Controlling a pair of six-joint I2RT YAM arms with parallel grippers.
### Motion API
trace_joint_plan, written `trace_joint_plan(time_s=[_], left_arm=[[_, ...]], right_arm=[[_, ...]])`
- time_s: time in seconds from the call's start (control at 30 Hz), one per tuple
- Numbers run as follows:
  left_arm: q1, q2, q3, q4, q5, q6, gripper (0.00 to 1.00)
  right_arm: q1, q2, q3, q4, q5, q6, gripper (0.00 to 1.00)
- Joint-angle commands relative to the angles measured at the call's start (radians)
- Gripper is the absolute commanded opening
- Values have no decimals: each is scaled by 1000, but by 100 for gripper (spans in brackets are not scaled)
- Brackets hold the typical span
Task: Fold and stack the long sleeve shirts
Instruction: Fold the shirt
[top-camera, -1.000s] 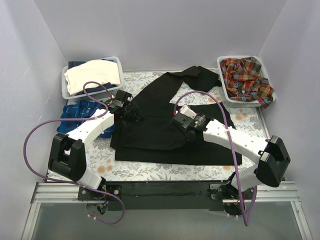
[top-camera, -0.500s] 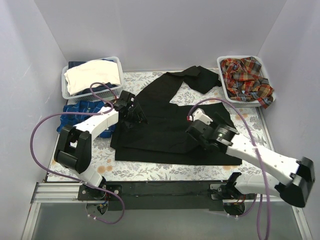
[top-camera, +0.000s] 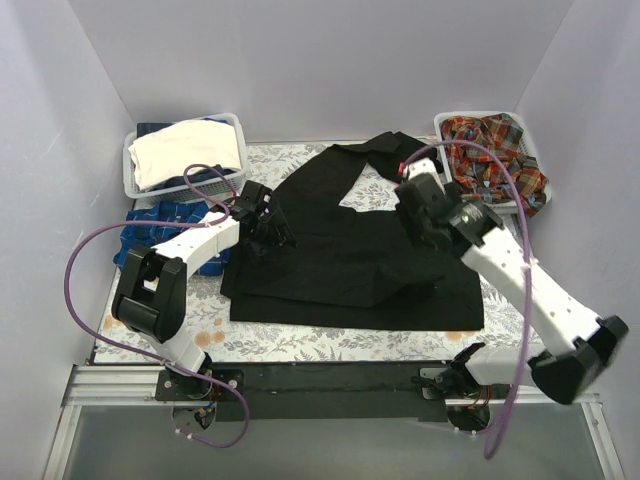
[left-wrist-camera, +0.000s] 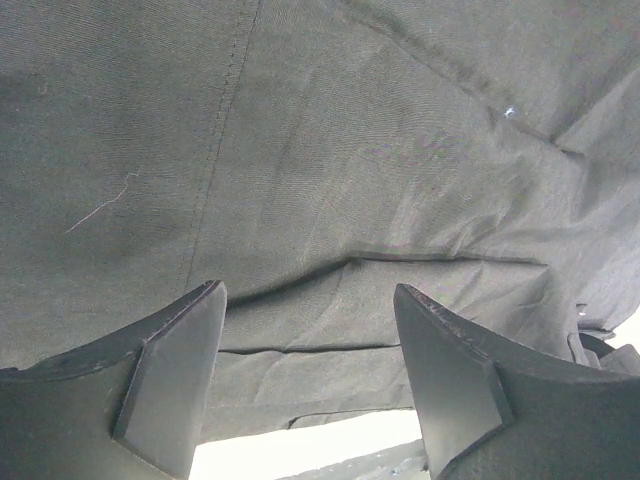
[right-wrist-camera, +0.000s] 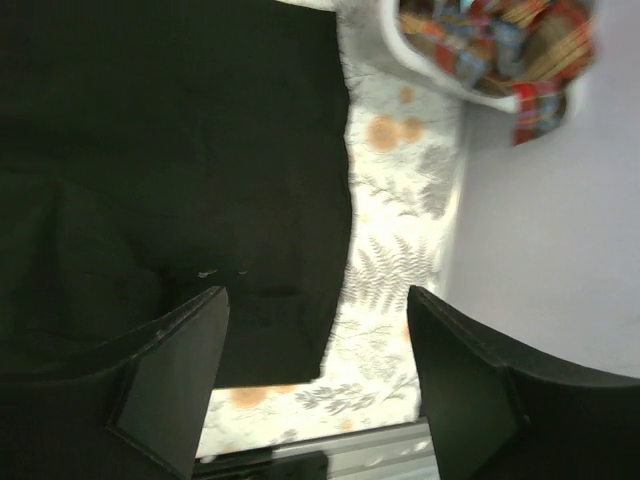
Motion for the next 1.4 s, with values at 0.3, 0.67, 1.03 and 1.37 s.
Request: trace_joint_plan(time_s=[0.3, 0.67, 1.03, 1.37], left_arm=[[1, -73, -60, 32, 22, 8, 68], [1, -67, -109, 68, 87, 17, 68], [1, -67, -94, 53, 98, 56, 68], [1, -85, -107, 47, 94, 77, 68]], right_arm=[[-338, 253, -28, 6, -753, 351, 51], [-296, 89, -434, 98, -942, 374, 43], [-276, -83, -529, 37, -714, 590, 40], [-276, -92, -552, 31, -597, 672, 48]])
